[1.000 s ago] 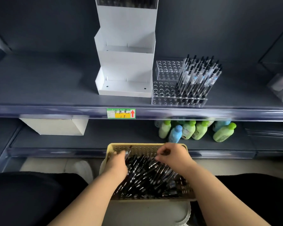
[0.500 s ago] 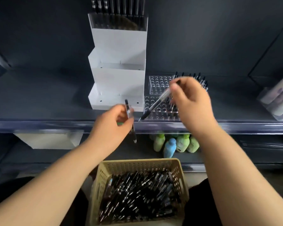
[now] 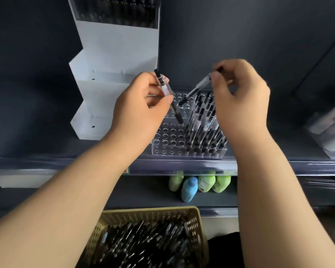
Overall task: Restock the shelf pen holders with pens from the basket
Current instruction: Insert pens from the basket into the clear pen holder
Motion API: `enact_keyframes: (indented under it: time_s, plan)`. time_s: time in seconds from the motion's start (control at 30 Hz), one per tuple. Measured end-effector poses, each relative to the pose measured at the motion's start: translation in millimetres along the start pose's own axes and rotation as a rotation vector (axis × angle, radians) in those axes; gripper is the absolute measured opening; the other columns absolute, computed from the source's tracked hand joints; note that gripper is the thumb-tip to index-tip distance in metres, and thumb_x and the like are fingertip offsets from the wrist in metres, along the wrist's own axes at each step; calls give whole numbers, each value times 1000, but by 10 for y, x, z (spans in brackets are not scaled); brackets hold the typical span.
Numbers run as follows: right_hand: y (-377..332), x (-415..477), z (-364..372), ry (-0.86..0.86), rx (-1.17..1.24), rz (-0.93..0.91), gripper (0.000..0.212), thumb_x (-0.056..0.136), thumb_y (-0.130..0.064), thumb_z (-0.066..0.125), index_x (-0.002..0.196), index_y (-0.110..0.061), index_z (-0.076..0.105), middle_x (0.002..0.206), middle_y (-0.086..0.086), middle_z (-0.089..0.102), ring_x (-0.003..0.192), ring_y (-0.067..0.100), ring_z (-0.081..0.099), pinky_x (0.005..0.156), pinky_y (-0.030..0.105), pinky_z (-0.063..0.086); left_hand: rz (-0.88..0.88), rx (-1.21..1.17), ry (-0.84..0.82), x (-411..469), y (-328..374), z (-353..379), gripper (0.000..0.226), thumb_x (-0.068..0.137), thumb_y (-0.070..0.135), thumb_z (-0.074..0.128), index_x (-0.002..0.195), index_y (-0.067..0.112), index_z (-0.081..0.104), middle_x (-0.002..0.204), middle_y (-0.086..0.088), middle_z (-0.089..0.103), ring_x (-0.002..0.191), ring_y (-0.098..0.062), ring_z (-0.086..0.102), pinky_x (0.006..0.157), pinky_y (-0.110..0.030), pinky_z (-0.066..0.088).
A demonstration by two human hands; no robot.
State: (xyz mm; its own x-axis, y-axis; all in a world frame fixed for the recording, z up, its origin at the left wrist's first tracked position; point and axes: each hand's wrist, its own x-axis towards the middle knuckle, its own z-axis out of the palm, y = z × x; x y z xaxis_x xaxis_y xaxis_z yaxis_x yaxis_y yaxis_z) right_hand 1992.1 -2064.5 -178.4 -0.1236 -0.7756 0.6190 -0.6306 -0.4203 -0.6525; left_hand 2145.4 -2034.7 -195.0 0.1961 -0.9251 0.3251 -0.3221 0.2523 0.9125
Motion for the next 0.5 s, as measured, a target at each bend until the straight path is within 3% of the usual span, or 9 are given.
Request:
enact_keyframes:
  time_s: [0.17,0.37,0.5]
  plan:
    - [103,93,126,-129,-96,-10,18,90,-24,53,103,-20,66,78,-16,58,92,23,59,84,40,48,-7,63,56,83,-107,102,24,86,8,62,106,21,62,90,9,68,86,-5,66,86,-27,53]
    - [160,165,248,-205,-237,-78,19,91,-23,52,102,-19,67,85,-2,69,88,29,57,89,40,42,-86,81,91,94,-217,61,25,88,12,61,102,32,59,91,9,69,88,-7,65,89,-33,52]
    - [155,204,234,-220,-228,-64,20,89,-22,52,101,-19,68,88,-1,70,90,29,60,87,44,46,-71,90,59,90,-218,67,24,88,12,61,104,30,59,91,9,68,85,-2,64,86,-19,51]
